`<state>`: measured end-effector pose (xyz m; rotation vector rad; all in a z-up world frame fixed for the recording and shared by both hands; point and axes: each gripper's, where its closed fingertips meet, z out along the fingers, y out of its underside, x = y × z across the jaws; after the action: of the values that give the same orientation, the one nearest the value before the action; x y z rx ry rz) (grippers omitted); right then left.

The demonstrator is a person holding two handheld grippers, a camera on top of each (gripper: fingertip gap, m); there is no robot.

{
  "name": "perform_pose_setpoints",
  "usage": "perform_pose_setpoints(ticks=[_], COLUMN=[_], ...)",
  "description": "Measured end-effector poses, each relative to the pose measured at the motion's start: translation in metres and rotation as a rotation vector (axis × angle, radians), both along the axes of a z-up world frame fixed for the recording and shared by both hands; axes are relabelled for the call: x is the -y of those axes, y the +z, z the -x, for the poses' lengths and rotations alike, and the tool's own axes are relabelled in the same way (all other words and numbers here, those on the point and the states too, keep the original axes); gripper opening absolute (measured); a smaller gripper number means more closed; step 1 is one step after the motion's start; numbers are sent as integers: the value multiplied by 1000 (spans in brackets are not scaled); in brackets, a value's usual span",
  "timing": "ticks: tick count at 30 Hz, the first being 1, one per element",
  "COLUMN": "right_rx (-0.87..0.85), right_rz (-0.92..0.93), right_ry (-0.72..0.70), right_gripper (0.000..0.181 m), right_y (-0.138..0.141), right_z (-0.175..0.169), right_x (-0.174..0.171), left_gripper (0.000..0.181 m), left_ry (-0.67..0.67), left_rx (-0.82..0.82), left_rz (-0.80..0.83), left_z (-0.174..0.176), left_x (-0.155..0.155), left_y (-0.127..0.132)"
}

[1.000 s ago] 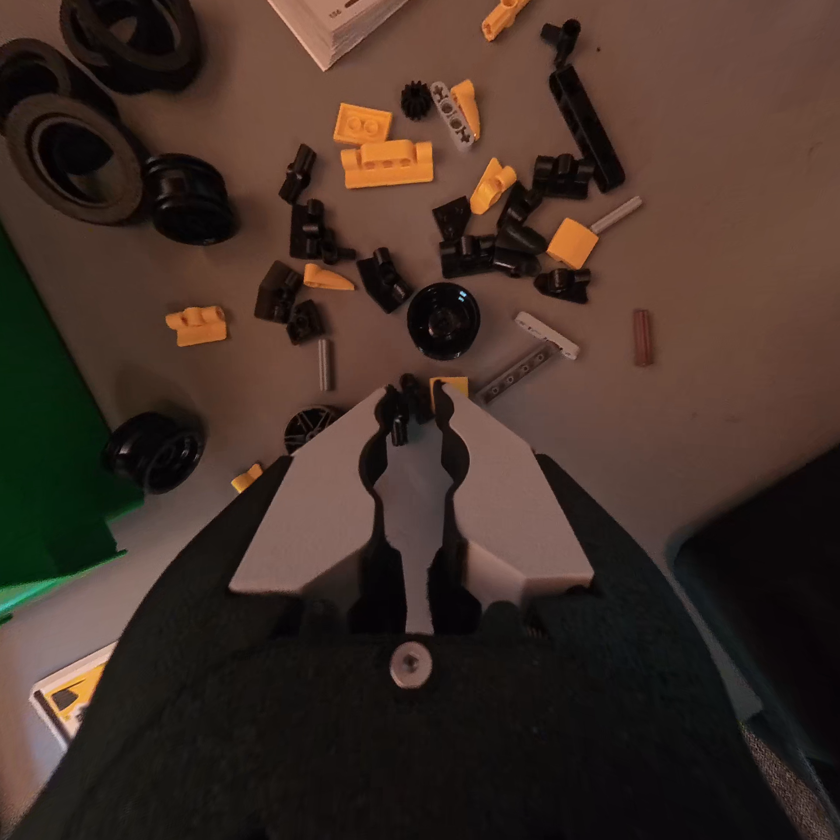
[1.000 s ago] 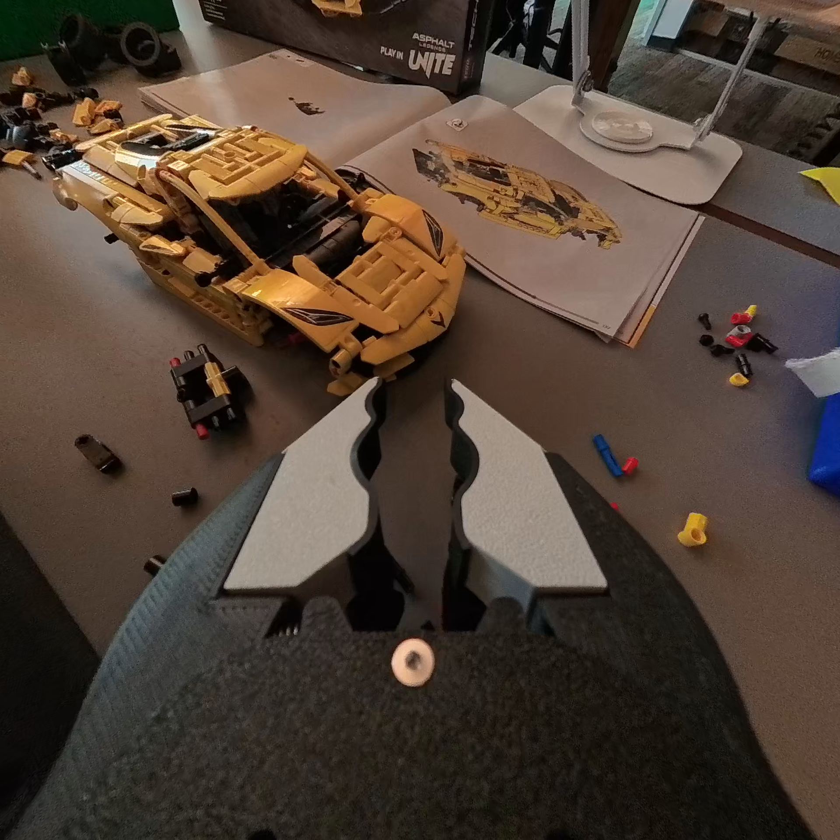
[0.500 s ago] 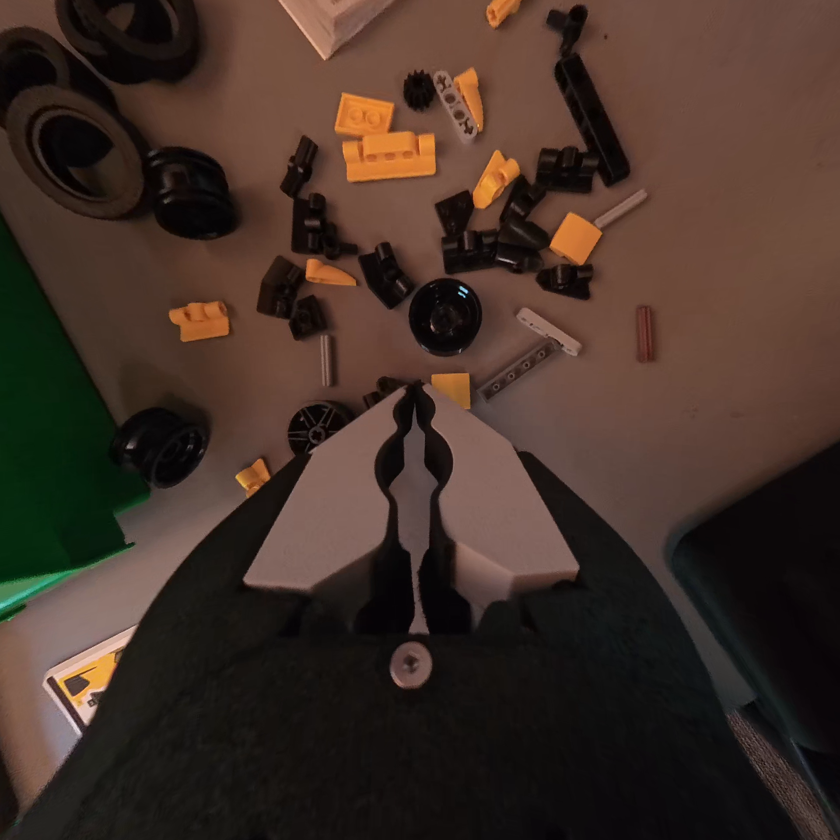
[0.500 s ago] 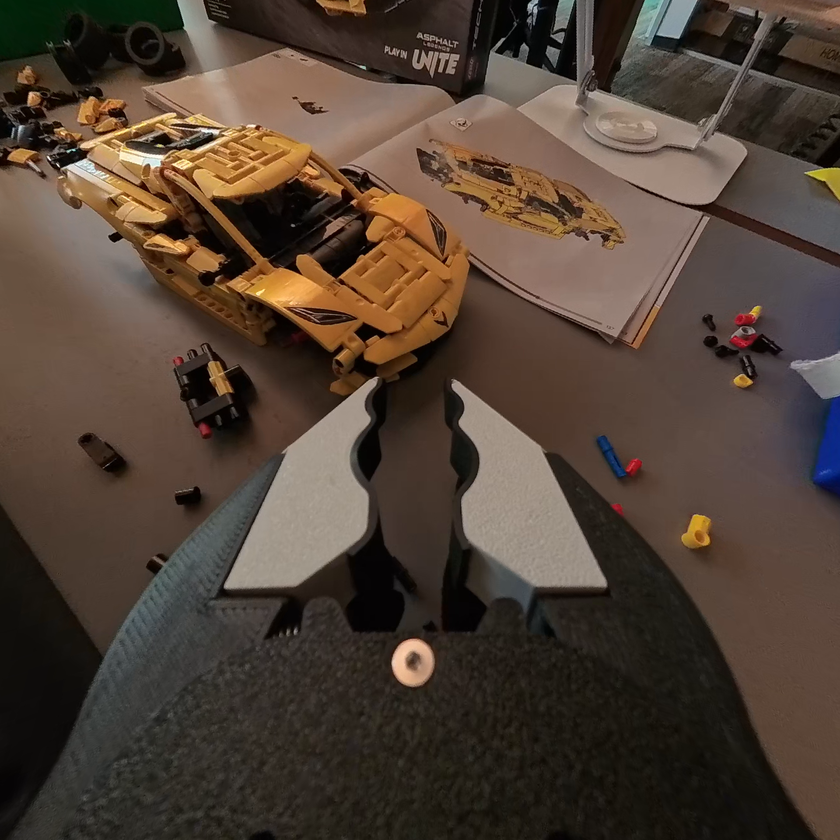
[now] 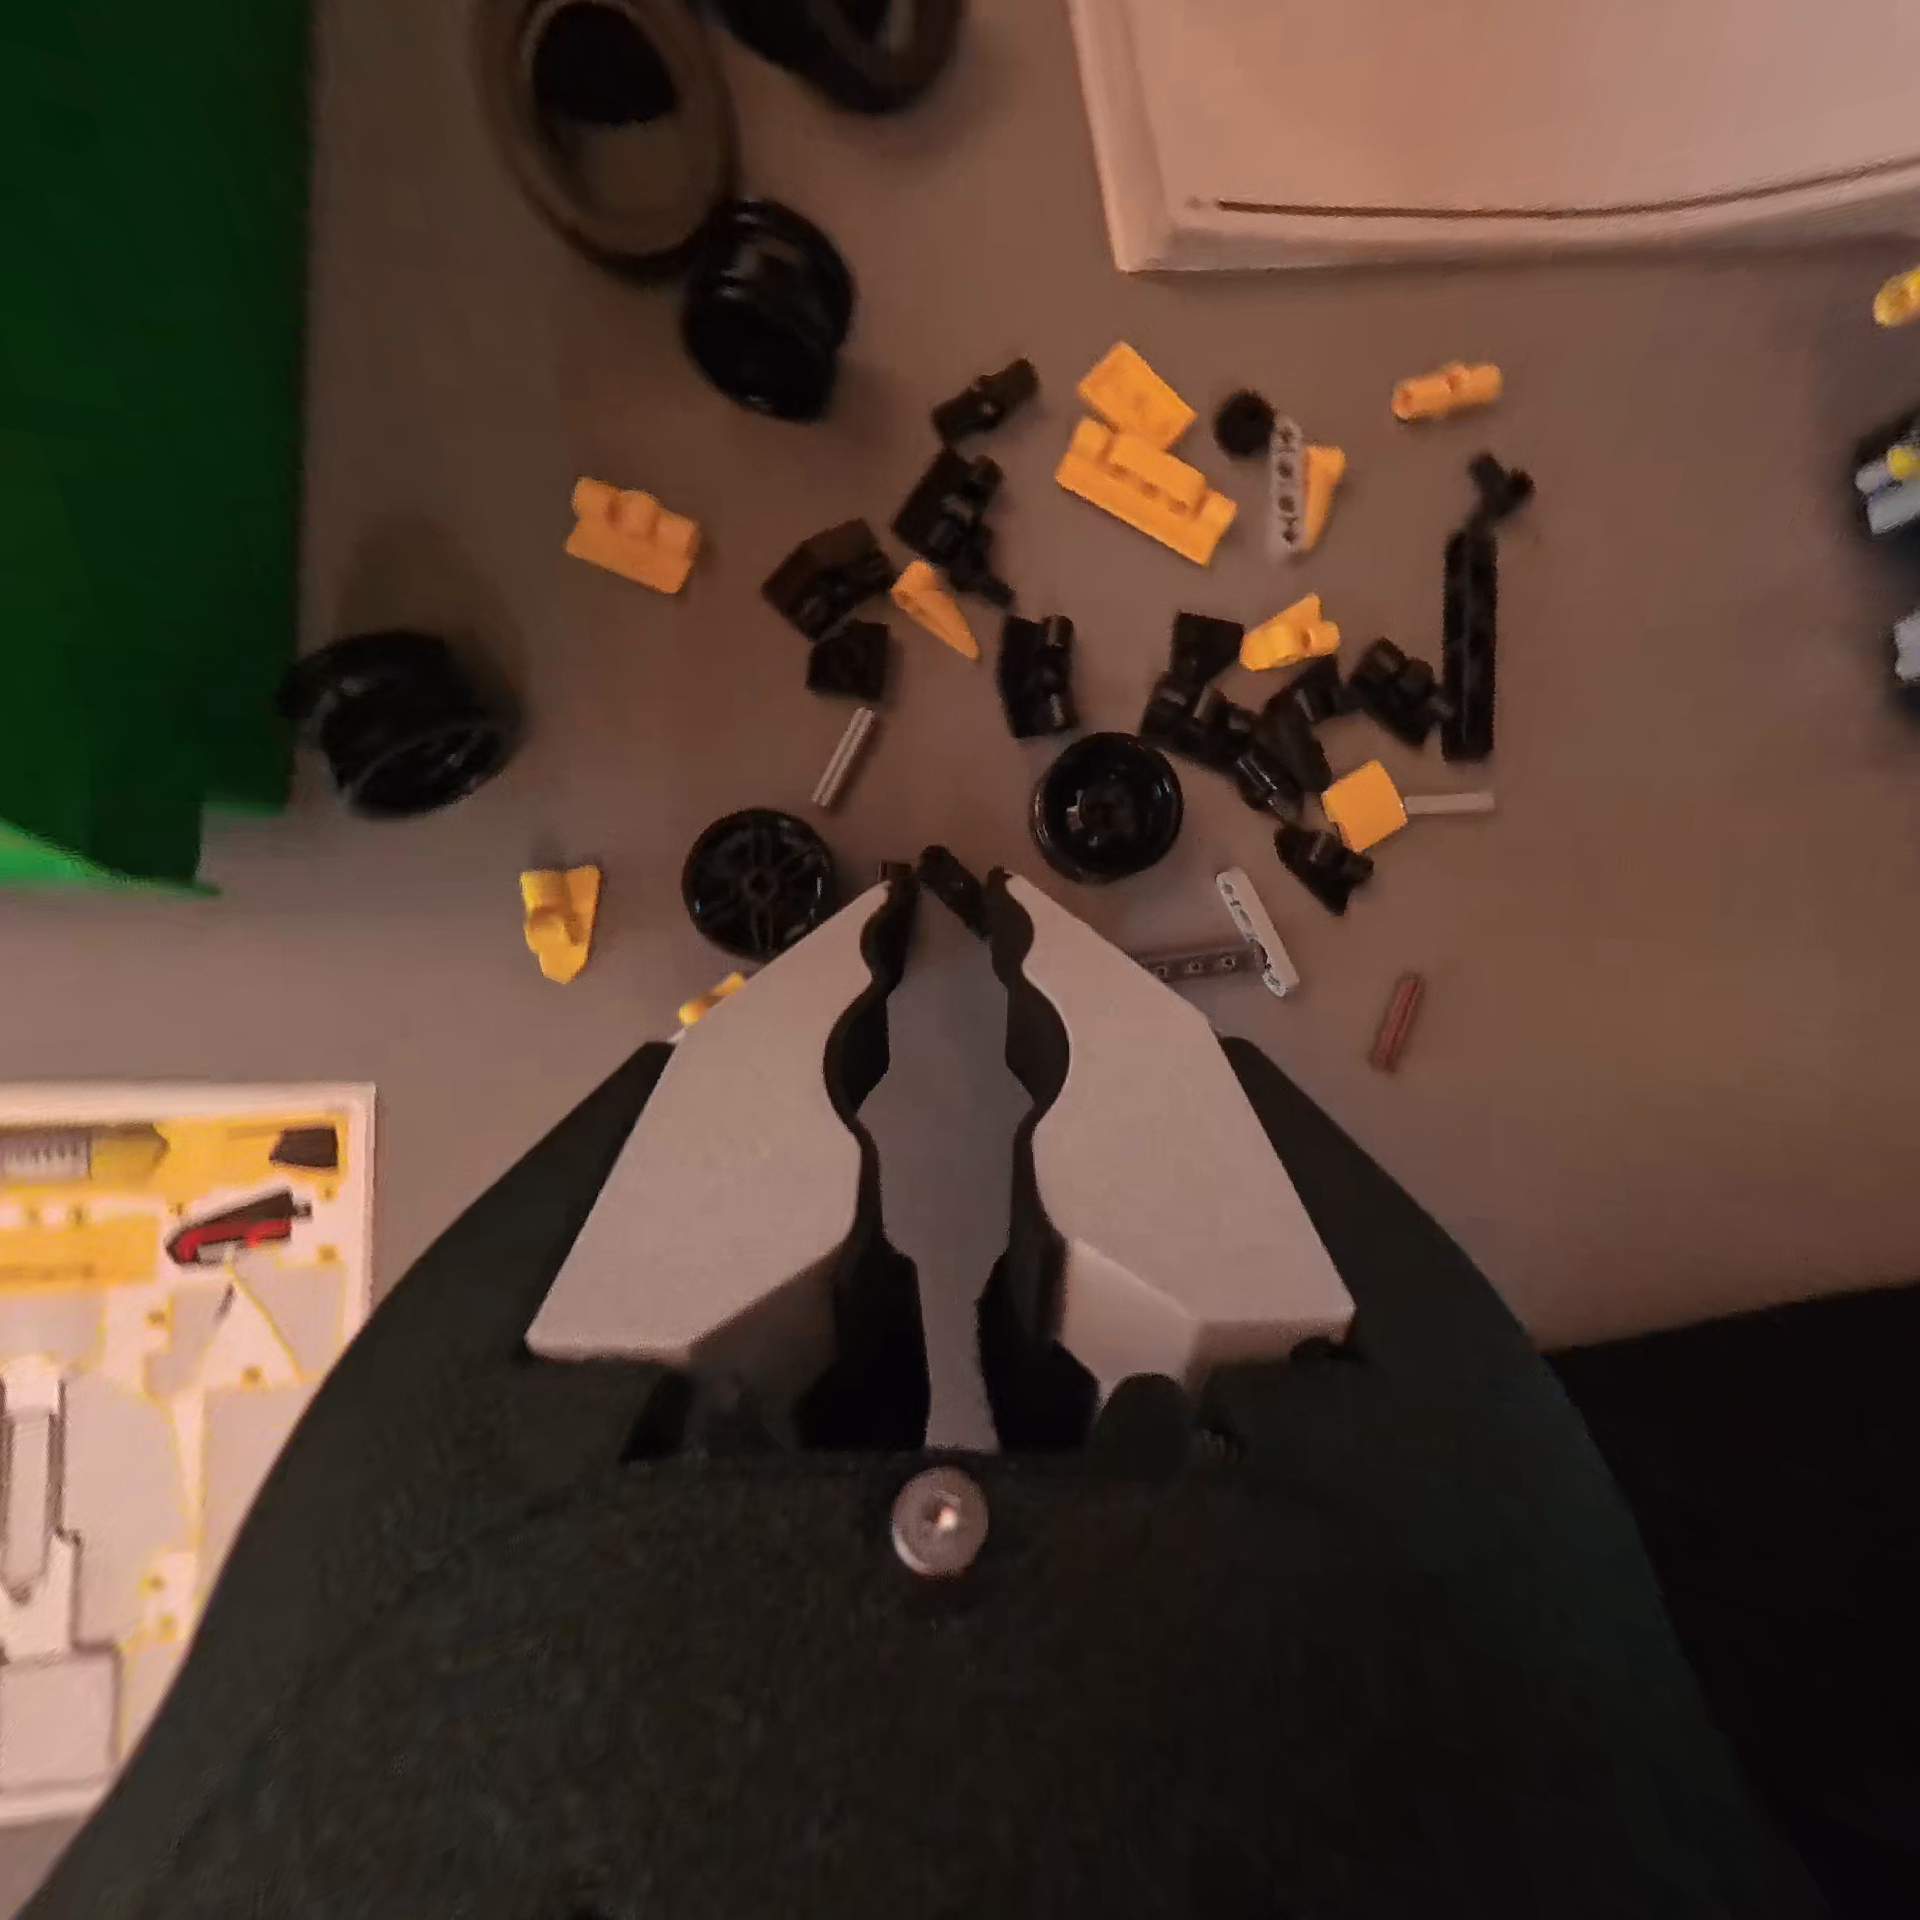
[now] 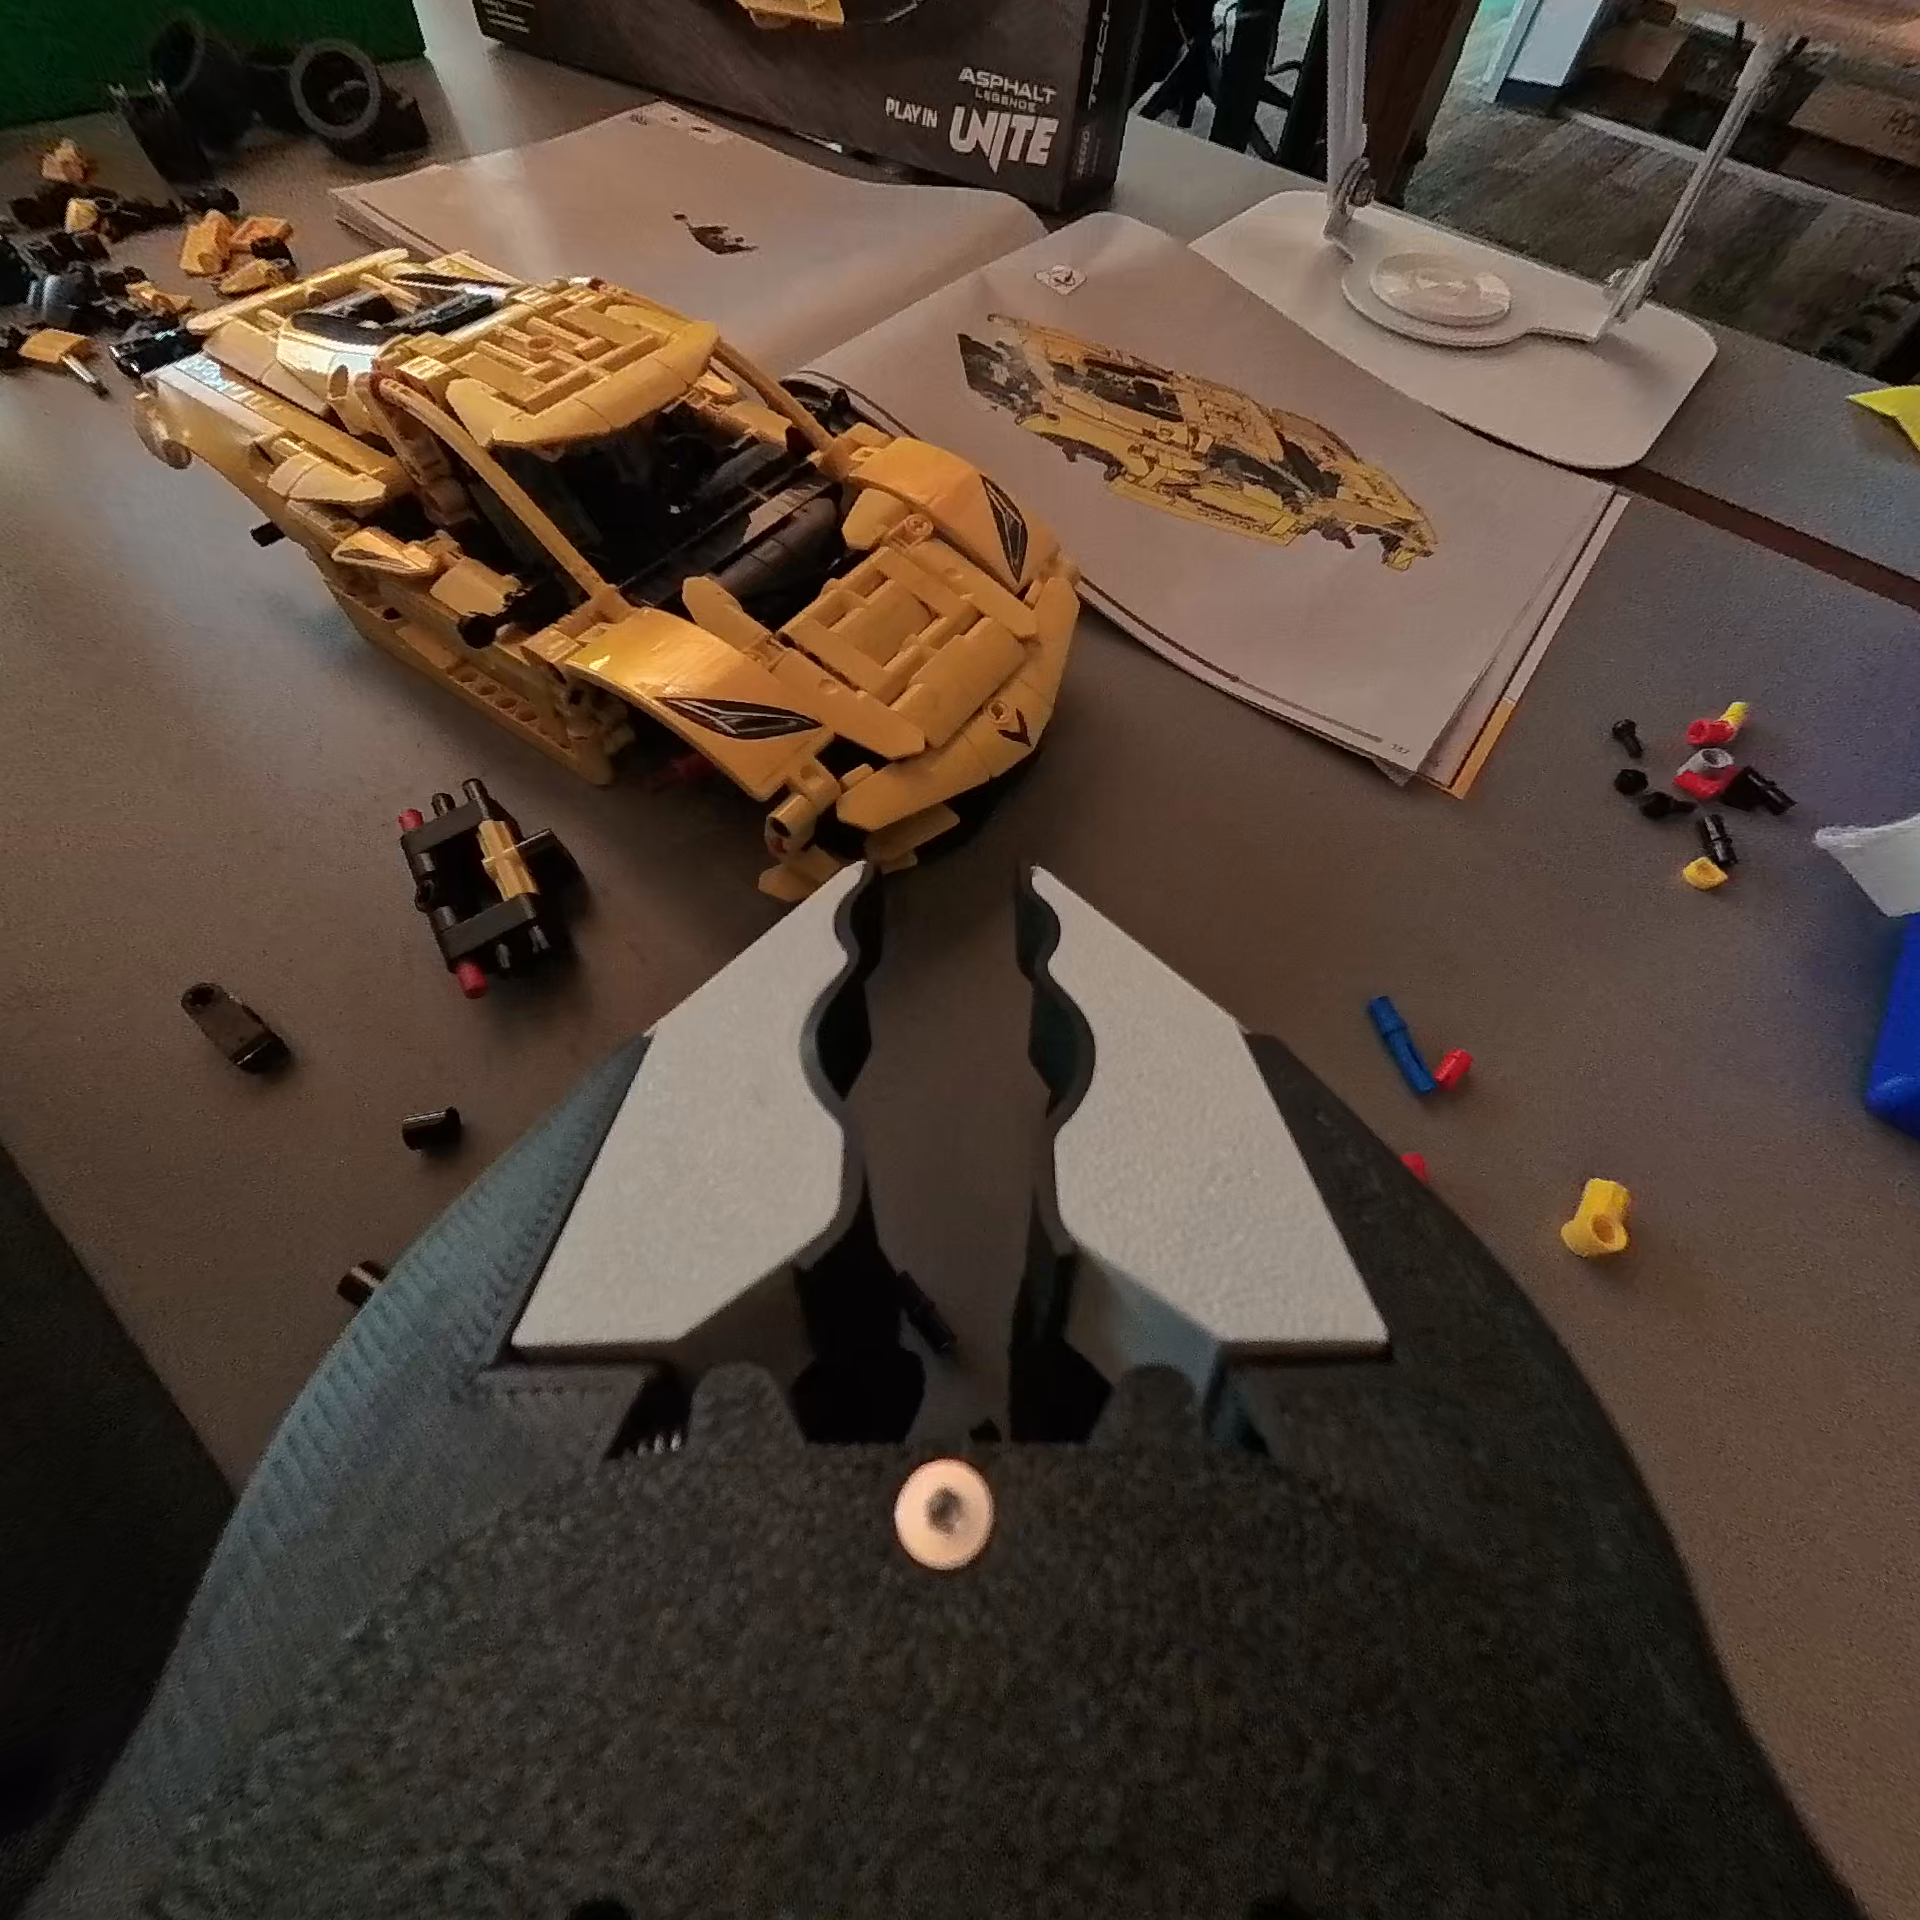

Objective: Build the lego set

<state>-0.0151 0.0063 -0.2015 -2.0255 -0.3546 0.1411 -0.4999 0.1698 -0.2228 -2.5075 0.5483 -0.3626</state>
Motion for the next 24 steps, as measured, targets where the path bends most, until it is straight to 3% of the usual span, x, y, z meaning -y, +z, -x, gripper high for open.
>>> perform_pose_setpoints(ticks=[6,15,16,21,24], right_rx=[-1,-3,-3,1,-2], right_rz=[4,2,3,-1,-2], right_ry=[8,8,10,9,10], right_gripper=[24,24,24,24,24], right_y=[-1,0,0,0,0], right_z=[1,1,2,1,2], right_x=[0,0,0,0,0], left_gripper=[25,22,9,8,8], left_ry=[77,122,117,78,-83], left_rx=[-23,-83,-89,-97,27], left_rz=[10,30,17,-34,-128], left_z=[-11,-7,-6,-2,-40], left_x=[7,0,-1,-4,1], left_y=[-8,-21,-20,-1,35])
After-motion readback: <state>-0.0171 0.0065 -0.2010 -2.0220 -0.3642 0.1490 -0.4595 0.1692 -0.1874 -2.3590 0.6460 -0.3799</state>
